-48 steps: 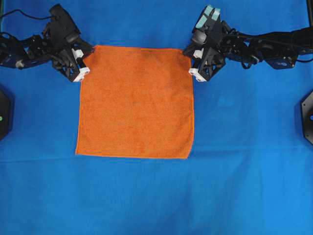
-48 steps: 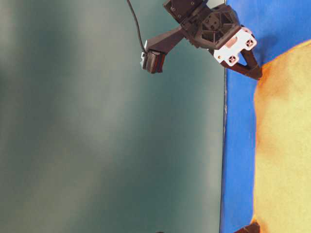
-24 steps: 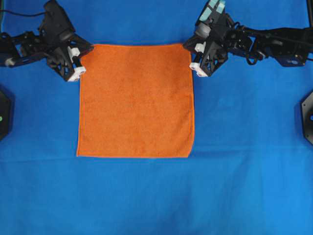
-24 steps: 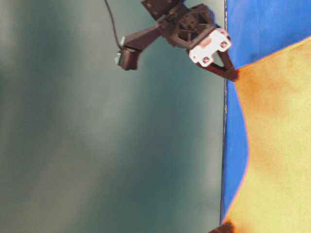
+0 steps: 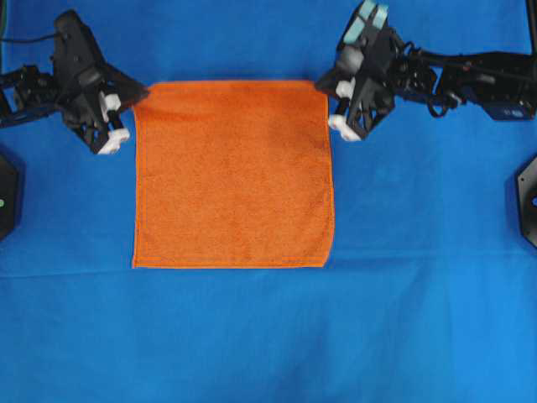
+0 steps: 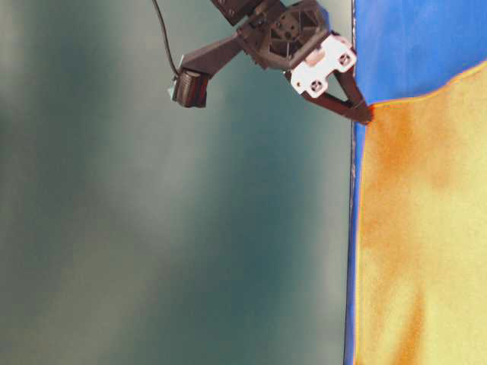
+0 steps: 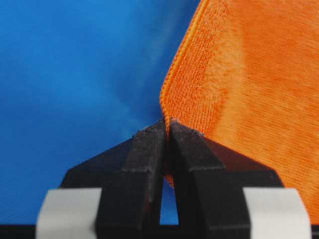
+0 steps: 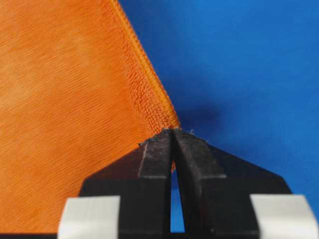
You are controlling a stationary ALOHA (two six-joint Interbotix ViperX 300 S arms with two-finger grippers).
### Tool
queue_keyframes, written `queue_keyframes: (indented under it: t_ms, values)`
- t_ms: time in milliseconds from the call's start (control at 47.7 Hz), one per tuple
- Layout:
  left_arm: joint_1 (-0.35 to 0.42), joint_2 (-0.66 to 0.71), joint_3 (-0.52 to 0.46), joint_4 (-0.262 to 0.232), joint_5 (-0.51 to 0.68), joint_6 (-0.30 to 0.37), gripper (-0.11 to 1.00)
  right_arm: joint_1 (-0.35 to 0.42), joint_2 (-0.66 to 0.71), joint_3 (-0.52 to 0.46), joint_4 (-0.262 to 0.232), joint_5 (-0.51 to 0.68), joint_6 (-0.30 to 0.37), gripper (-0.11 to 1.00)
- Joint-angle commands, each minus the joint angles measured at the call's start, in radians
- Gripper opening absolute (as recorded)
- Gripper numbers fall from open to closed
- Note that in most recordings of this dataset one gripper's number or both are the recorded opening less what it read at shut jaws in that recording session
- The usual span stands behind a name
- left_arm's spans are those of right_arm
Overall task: Fold the orange towel.
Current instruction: 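Pull the far edge toward the near edge with both grippers, folding in half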
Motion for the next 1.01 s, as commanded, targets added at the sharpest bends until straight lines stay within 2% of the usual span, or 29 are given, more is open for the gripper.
queue_keyframes:
  t_ms: [0, 105, 251, 524, 629, 754, 985]
  values:
    - [-0.063, -0.038, 0.009, 0.003, 0.008, -0.012, 0.01, 0.046, -0.055, 0.009, 0.008, 0.017, 0.005, 0.01]
    - [-0.149, -0.072, 0.028, 0.002, 0.044, -0.035, 0.01, 0.107, -0.095, 0.034, 0.021, 0.028, 0.02, 0.01]
    - [-0.293, -0.11, 0.046, 0.002, 0.098, -0.104, 0.01, 0.21, -0.138, 0.066, 0.025, 0.038, 0.06, 0.01]
    - [-0.522, -0.12, 0.044, 0.002, 0.137, -0.298, 0.01, 0.388, -0.146, 0.086, 0.025, 0.063, 0.15, 0.01]
    - [-0.597, -0.112, 0.038, 0.002, 0.133, -0.362, 0.01, 0.434, -0.143, 0.086, 0.025, 0.064, 0.181, 0.01]
    - [-0.658, -0.089, 0.025, 0.002, 0.13, -0.416, 0.01, 0.468, -0.14, 0.086, 0.025, 0.074, 0.206, 0.01]
    - [-0.686, -0.034, -0.018, 0.002, 0.137, -0.42, 0.01, 0.488, -0.124, 0.078, 0.025, 0.075, 0.219, 0.01]
